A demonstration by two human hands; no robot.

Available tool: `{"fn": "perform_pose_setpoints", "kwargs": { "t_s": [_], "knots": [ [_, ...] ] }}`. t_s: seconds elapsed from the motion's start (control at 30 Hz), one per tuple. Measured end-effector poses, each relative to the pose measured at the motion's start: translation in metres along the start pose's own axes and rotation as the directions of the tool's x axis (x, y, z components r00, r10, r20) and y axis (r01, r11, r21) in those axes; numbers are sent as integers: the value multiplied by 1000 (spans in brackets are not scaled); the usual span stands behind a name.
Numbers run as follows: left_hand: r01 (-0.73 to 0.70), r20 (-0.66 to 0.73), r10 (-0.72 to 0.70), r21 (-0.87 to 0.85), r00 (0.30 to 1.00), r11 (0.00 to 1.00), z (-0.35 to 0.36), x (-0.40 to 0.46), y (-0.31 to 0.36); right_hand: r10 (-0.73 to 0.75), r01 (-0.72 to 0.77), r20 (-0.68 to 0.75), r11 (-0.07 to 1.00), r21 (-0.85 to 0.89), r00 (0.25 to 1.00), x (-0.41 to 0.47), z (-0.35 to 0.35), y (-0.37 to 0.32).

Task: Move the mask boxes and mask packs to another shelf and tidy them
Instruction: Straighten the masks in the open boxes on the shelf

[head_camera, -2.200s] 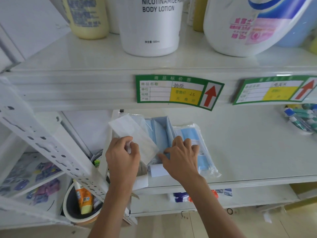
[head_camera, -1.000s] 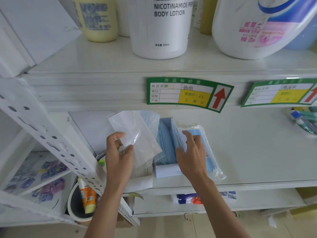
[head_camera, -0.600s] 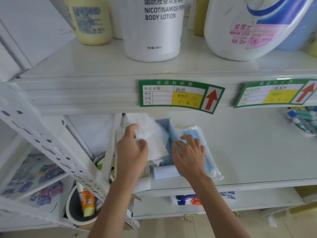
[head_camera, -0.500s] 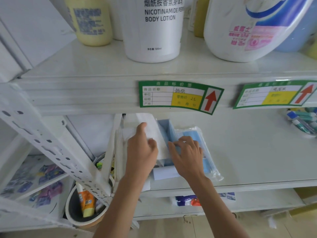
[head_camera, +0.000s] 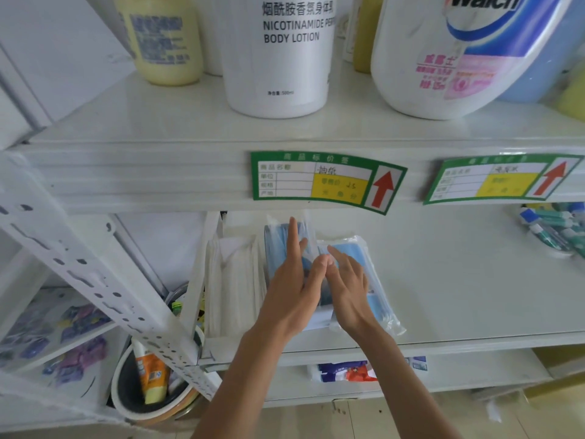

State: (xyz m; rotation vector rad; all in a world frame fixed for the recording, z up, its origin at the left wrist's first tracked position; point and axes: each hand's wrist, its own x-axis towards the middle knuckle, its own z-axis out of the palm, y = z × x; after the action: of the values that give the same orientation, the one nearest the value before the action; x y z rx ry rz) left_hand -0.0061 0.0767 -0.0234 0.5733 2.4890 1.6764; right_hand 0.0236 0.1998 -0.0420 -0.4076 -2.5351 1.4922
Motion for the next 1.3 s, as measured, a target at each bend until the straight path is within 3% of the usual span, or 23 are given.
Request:
{"fn": "perform_pose_setpoints", "kwargs": {
  "t_s": [0.13,0.37,0.53,0.67,0.77,0.83,0.9,0.97,1.03,1.1,1.2,1.3],
  "knots": [
    [2,74,1,-39,997,999,-4,-2,-7,15,-21,119,998,51,993,3,-4,-3],
    [-54,-105,74,183,992,982,-13,-3,-26,96,-106,47,941,321,994,4,2,0],
    [-133,-56,160,330,985,934,-12,6,-26,163,-184,88,906,380,983,6,1,6],
    [-107,-169,187,395,968,912,-19,21,-18,229,-242,81,893,379,970,9,1,11],
    [-73,-269,243,519,932,852,-29,29,-10,166,-173,49,930,324,985,6,3,9],
    [-62,-312,294,584,903,809,-32,28,-7,26,-23,-23,996,90,999,4,7,12],
    [-111,-268,350,630,897,768,-28,22,-8,-66,55,-48,978,-202,997,5,14,15],
    [-200,-155,381,644,912,739,-20,11,-10,-85,65,-78,970,-233,993,7,17,15],
    [-246,-56,354,616,934,748,-15,2,-13,-86,65,-123,984,-163,989,10,16,14],
    [-201,-39,266,552,963,809,-15,-2,-14,-75,58,-142,991,-119,987,13,11,12],
    [28,-196,27,270,980,962,-18,4,-6,-80,67,-170,995,-78,982,15,3,7],
    [238,-231,-206,118,951,964,-22,22,-2,-102,90,-249,994,-57,963,14,0,1]
  ]
}}
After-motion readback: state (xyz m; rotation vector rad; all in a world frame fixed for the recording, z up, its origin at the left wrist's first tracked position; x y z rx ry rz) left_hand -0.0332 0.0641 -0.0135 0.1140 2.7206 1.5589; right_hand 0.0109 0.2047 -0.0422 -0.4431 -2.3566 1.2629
